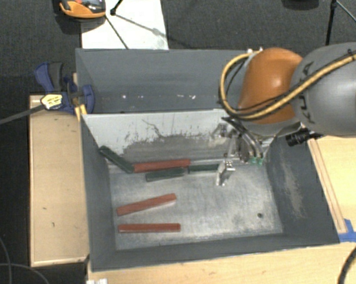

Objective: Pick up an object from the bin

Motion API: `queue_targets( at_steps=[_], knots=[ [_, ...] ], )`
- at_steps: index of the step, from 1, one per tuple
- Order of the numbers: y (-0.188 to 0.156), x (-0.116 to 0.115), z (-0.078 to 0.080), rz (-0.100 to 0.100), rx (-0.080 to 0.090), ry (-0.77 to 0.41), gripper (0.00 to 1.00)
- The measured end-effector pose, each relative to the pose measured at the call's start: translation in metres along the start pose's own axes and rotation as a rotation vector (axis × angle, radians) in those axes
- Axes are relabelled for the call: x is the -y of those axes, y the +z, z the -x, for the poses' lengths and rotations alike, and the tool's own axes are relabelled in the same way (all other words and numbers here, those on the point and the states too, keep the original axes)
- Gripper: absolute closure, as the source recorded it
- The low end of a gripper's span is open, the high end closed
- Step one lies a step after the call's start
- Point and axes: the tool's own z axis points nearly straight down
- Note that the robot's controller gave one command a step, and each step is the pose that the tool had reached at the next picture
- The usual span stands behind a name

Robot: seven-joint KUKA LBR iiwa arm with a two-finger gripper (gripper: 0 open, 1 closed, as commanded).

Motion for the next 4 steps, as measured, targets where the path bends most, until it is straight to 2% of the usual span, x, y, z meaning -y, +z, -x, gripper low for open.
queue_targets(
  at_steps=[1,2,3,4],
  knots=[
    [0.066,-0.007,-0.002,-0.001,0.0,-0.109,0.0],
    [0.089,-0.01,0.004,0.0,-0.005,0.063,1.0],
    [0.089,-0.01,0.004,0.0,-0.005,0.062,1.0],
    [0.056,-0.01,0.005,0.0,0.001,0.06,1.0]
  ],
)
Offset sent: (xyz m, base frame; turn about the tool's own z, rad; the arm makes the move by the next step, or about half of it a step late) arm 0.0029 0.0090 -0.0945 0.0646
